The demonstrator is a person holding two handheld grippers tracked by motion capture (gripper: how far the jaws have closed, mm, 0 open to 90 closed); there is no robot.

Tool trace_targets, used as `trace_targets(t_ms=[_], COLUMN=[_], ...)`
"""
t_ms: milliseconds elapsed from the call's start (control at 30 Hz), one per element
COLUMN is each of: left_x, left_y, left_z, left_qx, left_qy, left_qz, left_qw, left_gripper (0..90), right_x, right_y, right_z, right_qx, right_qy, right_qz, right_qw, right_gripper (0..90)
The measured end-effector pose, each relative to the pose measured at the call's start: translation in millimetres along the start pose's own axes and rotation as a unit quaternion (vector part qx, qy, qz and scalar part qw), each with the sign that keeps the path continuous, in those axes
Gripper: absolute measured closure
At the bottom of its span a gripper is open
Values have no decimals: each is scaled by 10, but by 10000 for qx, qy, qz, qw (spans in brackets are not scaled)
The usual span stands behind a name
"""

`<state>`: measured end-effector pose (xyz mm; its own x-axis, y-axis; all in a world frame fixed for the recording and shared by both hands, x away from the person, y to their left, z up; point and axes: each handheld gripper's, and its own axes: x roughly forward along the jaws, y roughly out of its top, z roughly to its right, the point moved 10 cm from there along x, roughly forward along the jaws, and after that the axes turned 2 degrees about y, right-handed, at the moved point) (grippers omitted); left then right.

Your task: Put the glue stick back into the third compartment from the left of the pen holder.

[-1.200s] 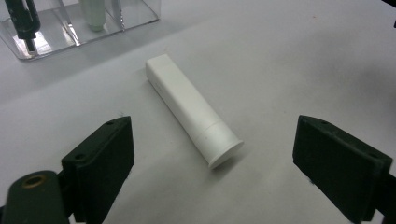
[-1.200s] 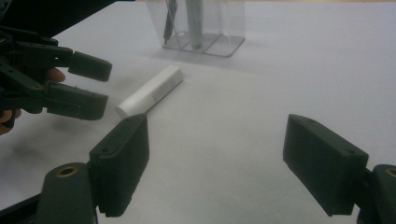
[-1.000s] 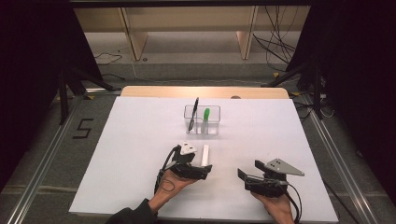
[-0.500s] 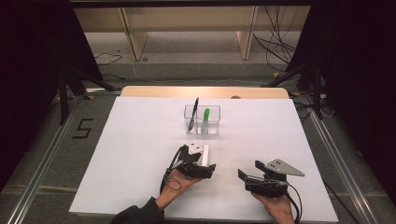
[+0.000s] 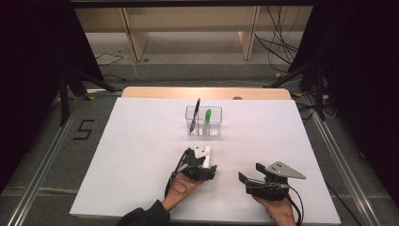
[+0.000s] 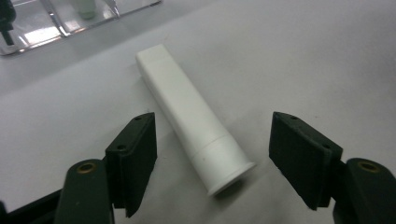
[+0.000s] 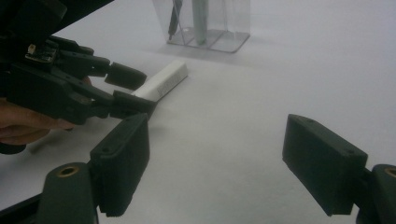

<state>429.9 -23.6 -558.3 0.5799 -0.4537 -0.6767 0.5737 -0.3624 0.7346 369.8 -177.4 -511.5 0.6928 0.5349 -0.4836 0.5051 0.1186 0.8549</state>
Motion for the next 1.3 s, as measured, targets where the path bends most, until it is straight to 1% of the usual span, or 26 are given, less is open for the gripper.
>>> trace_targets(t_ms=[33,133,233,300,367,467,667,933,1000,1300], left_x=[6,25,21,20,20,18,22,15,16,8], left_y=[-14,-31,-30,-35,-33,-34,-34,-36,-32,-36], left_z=[-4,-6,-15,-20,-18,-12,-10,-45,-59,-87], left_qx=[54,64,74,151,162,136,129,70,4,-22], left_qy=[2,35,58,95,107,100,142,193,201,228], left_qz=[-35,-3,0,-10,-7,-9,-8,56,97,95], left_qw=[10000,10000,10000,9998,9998,9999,9998,9998,9998,9997], left_gripper=[346,370,399,411,426,444,452,520,547,611], right_x=[3,7,7,5,9,8,14,13,18,21], right_y=[-3,-1,-3,-7,-11,-12,-16,-22,-30,-27], right_z=[-1,-6,-7,-10,-11,-15,-24,-25,-30,-29], right_qx=[-3,-55,-52,-38,-38,-34,-51,-39,-34,-66], right_qy=[6,19,21,25,24,30,46,63,71,74], right_qz=[-10,-3,-6,-19,-25,-26,-28,-35,-57,-44], right_qw=[10000,10000,10000,10000,10000,10000,10000,10000,10000,9999], right_gripper=[241,242,243,244,244,245,249,250,250,251])
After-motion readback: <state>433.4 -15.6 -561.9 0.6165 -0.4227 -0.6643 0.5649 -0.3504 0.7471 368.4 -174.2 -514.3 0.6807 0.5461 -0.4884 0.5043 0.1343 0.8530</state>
